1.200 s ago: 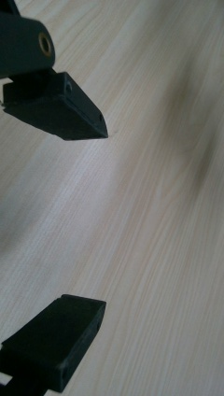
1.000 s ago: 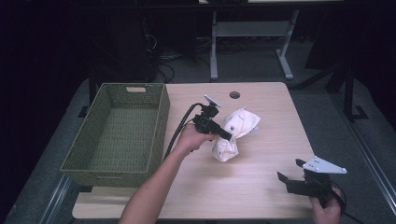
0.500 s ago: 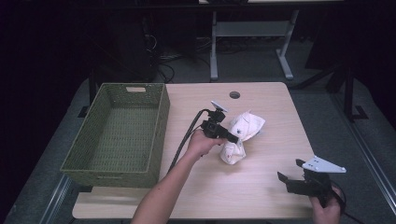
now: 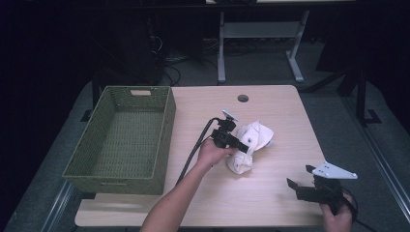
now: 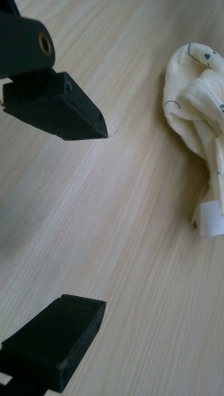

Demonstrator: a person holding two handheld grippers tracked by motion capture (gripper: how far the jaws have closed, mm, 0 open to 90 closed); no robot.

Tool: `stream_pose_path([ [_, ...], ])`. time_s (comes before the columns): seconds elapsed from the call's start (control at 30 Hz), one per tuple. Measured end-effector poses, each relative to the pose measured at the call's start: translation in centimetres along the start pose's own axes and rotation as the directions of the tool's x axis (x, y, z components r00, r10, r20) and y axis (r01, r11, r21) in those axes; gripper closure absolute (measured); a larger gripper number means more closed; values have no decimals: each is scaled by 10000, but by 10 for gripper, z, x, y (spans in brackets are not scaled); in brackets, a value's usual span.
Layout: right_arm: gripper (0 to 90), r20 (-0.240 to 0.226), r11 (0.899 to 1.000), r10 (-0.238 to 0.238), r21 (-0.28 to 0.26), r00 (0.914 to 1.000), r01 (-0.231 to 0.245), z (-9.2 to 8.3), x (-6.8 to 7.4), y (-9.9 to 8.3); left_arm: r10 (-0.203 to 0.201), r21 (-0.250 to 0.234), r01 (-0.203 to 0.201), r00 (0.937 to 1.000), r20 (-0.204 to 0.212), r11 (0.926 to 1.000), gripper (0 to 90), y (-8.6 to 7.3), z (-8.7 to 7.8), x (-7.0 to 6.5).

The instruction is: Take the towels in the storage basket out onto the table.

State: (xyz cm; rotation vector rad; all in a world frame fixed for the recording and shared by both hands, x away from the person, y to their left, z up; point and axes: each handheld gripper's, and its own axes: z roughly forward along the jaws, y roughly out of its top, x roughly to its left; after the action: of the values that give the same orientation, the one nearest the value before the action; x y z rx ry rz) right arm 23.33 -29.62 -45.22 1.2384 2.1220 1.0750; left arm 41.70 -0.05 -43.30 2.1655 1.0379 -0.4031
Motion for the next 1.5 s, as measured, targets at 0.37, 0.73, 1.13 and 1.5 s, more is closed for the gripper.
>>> stream_pose_path([
  [0.37,140,-15,10000,-36,23,10000,36,0,0,0,144,-379,-146,9999,-68,9992,505,-4,0,-6],
  [0.73,140,61,10000,64,-54,10000,-63,-1,-1,1,960,-973,-947,9953,87,9907,377,-18,-22,-14],
  [1.13,140,85,9998,-107,138,9999,106,7,1,4,1228,-1476,-1223,9924,-52,9815,298,-45,-39,-13],
  [1.5,140,135,9992,-201,342,9997,196,13,2,4,1447,-1715,-1408,9894,101,9751,290,-59,-47,-15],
])
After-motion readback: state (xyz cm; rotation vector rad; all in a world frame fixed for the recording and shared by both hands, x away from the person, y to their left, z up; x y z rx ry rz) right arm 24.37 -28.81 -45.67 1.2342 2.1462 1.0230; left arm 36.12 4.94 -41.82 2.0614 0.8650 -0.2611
